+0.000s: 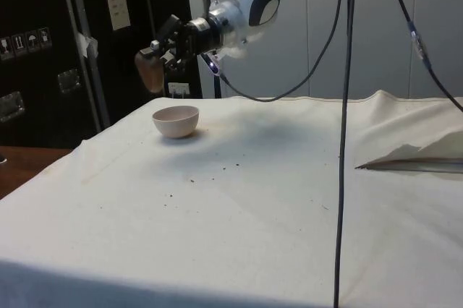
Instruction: Pour the coffee beans from the cup into the bowl.
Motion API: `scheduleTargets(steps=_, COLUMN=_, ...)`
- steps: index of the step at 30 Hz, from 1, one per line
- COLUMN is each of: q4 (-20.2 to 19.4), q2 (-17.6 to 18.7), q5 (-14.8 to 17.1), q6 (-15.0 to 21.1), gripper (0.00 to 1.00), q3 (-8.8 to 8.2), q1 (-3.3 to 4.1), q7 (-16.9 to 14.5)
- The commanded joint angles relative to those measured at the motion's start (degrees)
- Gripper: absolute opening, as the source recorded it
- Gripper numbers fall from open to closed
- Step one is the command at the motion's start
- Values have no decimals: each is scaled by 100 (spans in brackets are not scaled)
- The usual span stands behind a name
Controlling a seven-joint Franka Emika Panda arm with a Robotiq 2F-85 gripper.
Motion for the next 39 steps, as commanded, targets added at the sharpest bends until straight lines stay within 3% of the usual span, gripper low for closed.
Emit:
scheduleTargets(steps=1, q4=-40, q2=-46, q5=-40, q6=138, gripper=3, q3=-40, q1=80, q7=6)
scheduleTargets(steps=4, q4=-40, q2=-74, q5=-149, q6=246, gripper=3, q3=-34, q1=115, q7=-29)
scheduleTargets(steps=5, q4=0, q2=-34, q5=-132, q6=138, gripper=3, q3=0, q1=52, q7=-52)
scheduleTargets(steps=6, q4=-34, q2=-80, q5=-172, q6=269, gripper=3, q3=-34, q1=126, q7=-40)
scheduleTargets(steps=12, q4=-29, q2=-132, q5=-367, q6=481, gripper=3, q3=-17, q1=189, q7=-97)
scheduleTargets(steps=13, q4=0, q2=-92, q5=-327, q6=350, gripper=3, q3=17, q1=120, q7=-115)
scheduleTargets(steps=14, q4=-29, q2=-138, q5=-395, q6=504, gripper=3, q3=-17, q1=201, q7=-109)
scheduleTargets(steps=21, q4=-23, q2=-189, q5=-630, q6=762, gripper=3, q3=40, q1=246, q7=-178)
scheduleTargets(steps=22, q4=6, q2=-155, q5=-596, q6=653, gripper=3, q3=80, q1=178, q7=-201)
scheduleTargets(steps=23, q4=-23, q2=-195, q5=-659, q6=796, gripper=3, q3=52, q1=252, q7=-189)
scheduleTargets(steps=29, q4=-34, q2=-223, q5=-837, q6=1020, gripper=3, q3=103, q1=315, q7=-252)
scheduleTargets(steps=30, q4=6, q2=-189, q5=-814, q6=911, gripper=3, q3=149, q1=241, q7=-269)
scheduleTargets(steps=31, q4=-34, q2=-235, q5=-871, q6=1060, gripper=3, q3=120, q1=321, q7=-258)
scheduleTargets(steps=38, q4=-74, q2=-321, q5=-1100, q6=1381, gripper=3, q3=264, q1=350, q7=-327)
scheduleTargets(steps=39, q4=-6, q2=-269, q5=-1094, q6=1261, gripper=3, q3=315, q1=269, q7=-338)
